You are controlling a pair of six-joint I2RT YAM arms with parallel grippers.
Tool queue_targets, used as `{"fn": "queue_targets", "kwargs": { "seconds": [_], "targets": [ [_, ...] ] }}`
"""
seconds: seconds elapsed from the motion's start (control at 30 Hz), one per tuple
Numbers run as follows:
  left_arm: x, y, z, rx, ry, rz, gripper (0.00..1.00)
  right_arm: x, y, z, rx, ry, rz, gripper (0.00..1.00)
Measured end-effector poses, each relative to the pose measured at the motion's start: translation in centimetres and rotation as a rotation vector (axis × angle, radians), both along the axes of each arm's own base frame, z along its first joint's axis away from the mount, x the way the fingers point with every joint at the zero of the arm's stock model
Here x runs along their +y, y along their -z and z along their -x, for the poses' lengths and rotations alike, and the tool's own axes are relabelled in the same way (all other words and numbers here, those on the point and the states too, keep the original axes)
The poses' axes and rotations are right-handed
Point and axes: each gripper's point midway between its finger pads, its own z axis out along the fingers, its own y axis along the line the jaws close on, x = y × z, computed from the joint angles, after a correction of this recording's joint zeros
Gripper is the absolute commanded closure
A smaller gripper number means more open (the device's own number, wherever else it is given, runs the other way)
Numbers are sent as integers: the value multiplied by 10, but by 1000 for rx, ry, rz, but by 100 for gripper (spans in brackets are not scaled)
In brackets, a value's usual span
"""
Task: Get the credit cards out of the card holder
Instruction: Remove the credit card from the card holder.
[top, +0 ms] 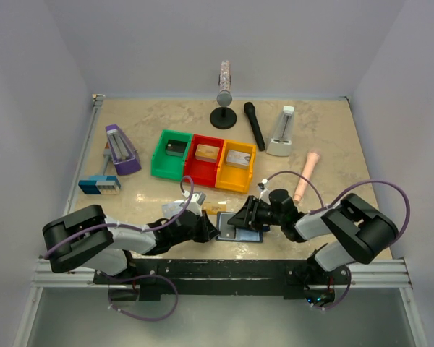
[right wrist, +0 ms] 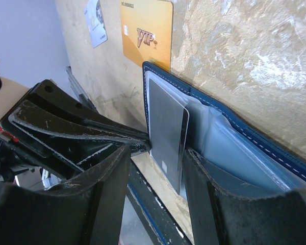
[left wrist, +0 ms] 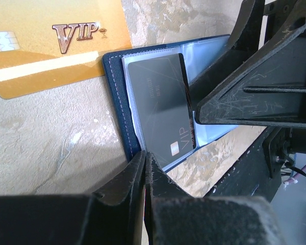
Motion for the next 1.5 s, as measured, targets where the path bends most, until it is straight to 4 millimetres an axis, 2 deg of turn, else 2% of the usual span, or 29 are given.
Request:
{"fn": "queue_targets", "kwargs": {
  "seconds": [0.87,1.0,1.17,1.5],
  "targets": [
    [-9,0,2,-1,31,43,91,3,-6,11,-49,-100,-18,53],
    [-10,0,2,0,34,46,88,4,-7,11,-52,-105,-20,54],
    [-11,-2,2,-1,37,53,79,3,-6,13,-43,-115,-16,55],
    [-12,-2,3,-2,42,59,84,6,-19,15,-61,-144,-37,57]
  ]
}}
